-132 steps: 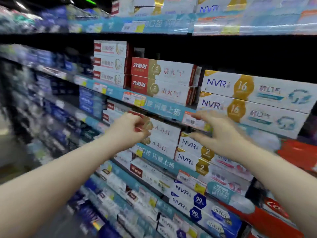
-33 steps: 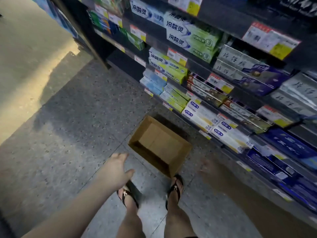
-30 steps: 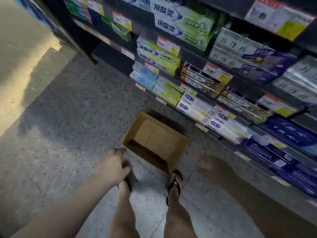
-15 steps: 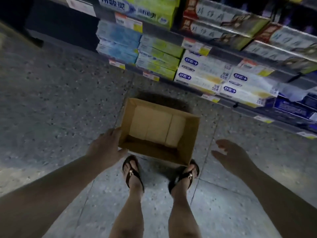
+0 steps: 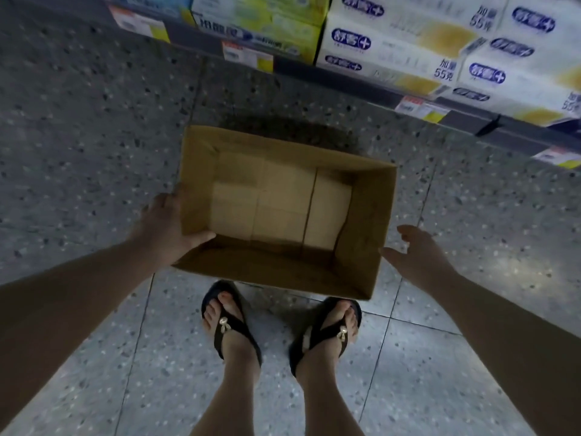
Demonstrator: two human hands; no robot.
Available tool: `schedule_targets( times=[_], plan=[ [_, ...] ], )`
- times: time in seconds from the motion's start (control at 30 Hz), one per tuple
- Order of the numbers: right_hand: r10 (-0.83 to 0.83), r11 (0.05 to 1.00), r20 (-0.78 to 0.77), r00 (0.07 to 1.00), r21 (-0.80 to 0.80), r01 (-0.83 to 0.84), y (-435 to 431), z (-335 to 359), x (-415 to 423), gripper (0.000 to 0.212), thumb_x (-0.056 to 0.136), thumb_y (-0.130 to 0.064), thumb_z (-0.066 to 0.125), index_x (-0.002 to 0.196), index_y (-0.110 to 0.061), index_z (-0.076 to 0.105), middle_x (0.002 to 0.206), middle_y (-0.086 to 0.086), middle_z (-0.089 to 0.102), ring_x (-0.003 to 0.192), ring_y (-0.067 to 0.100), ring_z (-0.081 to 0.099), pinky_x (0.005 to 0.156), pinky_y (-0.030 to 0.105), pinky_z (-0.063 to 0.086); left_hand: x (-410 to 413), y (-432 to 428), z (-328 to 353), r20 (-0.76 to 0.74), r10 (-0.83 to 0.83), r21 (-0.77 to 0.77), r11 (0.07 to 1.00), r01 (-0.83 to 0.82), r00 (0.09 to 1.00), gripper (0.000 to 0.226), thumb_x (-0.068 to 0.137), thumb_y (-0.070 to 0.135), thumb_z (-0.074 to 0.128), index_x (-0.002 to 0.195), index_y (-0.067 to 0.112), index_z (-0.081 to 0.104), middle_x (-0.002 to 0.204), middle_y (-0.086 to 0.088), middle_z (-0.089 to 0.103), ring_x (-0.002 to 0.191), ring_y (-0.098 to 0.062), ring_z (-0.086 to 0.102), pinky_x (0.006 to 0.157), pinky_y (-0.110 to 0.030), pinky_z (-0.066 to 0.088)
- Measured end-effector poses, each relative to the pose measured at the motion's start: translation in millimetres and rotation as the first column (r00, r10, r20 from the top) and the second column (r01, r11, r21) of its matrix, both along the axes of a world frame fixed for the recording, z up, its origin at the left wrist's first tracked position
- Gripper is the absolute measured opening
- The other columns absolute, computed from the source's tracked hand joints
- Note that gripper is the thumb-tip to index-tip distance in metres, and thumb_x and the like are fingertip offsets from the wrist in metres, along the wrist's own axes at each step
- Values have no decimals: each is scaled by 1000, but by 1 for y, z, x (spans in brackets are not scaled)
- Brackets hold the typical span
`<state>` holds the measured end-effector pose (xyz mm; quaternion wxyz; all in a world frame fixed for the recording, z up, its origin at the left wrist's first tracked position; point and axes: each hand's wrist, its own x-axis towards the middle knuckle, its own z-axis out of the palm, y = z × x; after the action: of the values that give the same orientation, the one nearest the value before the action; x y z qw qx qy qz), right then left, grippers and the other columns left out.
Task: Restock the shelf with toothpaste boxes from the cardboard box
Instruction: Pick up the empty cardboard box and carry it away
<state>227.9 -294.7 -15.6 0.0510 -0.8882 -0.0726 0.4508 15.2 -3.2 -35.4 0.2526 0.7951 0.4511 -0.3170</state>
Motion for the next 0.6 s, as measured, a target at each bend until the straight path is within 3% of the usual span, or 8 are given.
schedule_targets(
  times=[0.2,0.3,0.43,0.6],
  plan=[
    [-133,991,7,991,-12,133,-5,-69,-1,73,82,-34,64,141,-12,26,139,17,42,113,37,53,83,42,52,3,6,-67,-21,150,65,987,-148,989,107,63,49,75,144,22,10,148,-15,23,132,-43,29,105,-60,33],
    [-208,977,15,978,42,207,-7,-89,1,69,81,-32,64,138,-14,29,129,17,51,108,36,56,84,46,53,3,5,-83,82,230,42,971,-234,970,108,68,38,76,144,28,0,150,-16,20,135,-43,25,107,-59,29],
    [-313,946,32,949,97,309,-5,-105,-1,59,81,-29,66,130,-14,37,117,11,59,100,31,59,77,36,51,1,7,-93,257,331,9,939,-344,908,111,69,35,75,144,32,-7,153,-12,16,138,-36,22,111,-54,26],
    [-425,903,75,902,101,417,-1,-111,-10,60,77,-36,67,127,-17,39,108,7,59,94,30,60,78,42,54,1,9,-99,284,399,-19,911,-411,872,110,68,37,75,145,28,-3,152,-13,23,136,-36,29,111,-52,28]
  ],
)
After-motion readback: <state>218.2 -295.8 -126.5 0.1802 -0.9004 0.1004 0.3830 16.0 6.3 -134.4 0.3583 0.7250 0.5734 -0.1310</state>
